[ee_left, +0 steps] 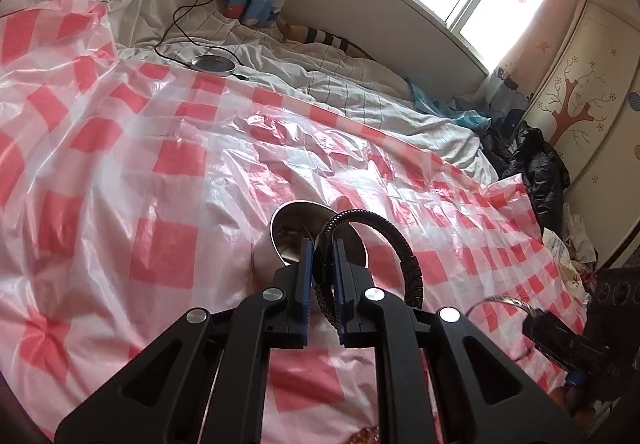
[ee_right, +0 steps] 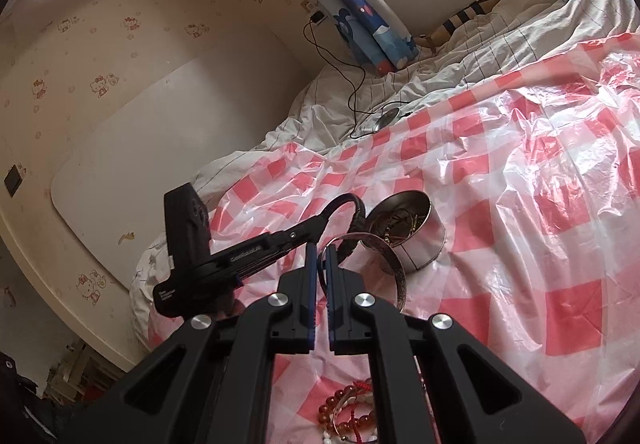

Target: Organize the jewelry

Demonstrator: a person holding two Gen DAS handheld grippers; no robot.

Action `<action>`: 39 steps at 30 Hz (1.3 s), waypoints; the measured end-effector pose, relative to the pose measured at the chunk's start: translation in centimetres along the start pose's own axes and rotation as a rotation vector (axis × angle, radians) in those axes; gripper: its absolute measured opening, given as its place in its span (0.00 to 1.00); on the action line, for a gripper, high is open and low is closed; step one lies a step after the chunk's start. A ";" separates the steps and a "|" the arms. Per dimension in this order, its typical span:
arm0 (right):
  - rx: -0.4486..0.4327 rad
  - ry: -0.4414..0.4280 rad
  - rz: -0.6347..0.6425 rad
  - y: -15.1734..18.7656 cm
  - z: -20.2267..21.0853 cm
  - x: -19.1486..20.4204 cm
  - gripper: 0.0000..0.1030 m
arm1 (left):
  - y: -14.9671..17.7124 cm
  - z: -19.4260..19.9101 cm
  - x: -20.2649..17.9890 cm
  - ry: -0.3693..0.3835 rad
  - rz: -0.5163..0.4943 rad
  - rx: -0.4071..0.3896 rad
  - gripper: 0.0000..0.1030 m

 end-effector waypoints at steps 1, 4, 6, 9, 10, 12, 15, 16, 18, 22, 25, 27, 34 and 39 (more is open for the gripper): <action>0.001 -0.001 -0.001 -0.1 -0.3 -0.3 0.05 | -0.4 -0.8 -0.1 -0.011 -0.006 0.006 0.09; 0.001 -0.003 -0.007 -0.5 -1.2 -1.2 0.05 | -1.3 -3.5 0.0 -0.058 -0.028 0.029 0.09; -0.001 -0.006 -0.006 -0.9 -1.7 -1.8 0.05 | -1.3 -5.4 0.1 -0.094 -0.046 0.065 0.09; -0.002 -0.007 0.001 -1.7 -2.7 -2.3 0.05 | -0.8 -7.5 0.5 -0.139 -0.066 0.120 0.09; -0.001 -0.008 0.005 -1.9 -3.0 -2.4 0.05 | -0.6 -7.9 0.6 -0.153 -0.074 0.131 0.09; 0.005 -0.004 0.022 -2.5 -3.9 -2.4 0.05 | -0.4 -8.1 0.7 -0.169 -0.085 0.139 0.12; 0.023 0.008 0.056 -3.4 -5.4 -2.3 0.05 | -0.8 -7.0 1.3 -0.147 -0.051 0.117 0.14; 0.026 0.002 0.057 -3.8 -6.0 -2.2 0.05 | -1.0 -6.1 1.6 -0.135 -0.028 0.095 0.16; 0.030 -0.020 0.047 -4.4 -7.2 -2.0 0.05 | -1.4 -4.1 2.7 -0.114 0.035 0.040 0.36; 0.045 -0.108 -0.010 -4.8 -10.2 -1.7 0.05 | -1.3 -0.7 4.6 -0.080 0.134 -0.037 0.42; 0.113 -0.043 -0.061 -3.8 -13.2 -3.4 0.06 | -0.5 0.4 5.6 -0.059 0.179 -0.047 0.44; 0.181 0.141 -0.013 -2.9 -14.4 -5.3 0.15 | 0.0 0.7 5.9 -0.053 0.185 -0.038 0.44; 0.129 0.303 -0.024 -1.5 -8.6 -7.4 0.38 | 2.7 1.3 5.3 -0.033 0.157 0.025 0.49; 0.172 0.371 0.049 2.2 -2.0 -6.2 0.49 | 7.9 1.3 3.2 -0.016 0.025 0.182 0.50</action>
Point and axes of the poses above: each gripper's, at about its wrist camera, not at the fingertips, and z roughly against the way its jaws point, x to its left, y to its underside, the point moved 7 cm from there along -z, roughly the way its jaws point, and after that the axes turned 11 degrees about z, right-handed, at the moved point
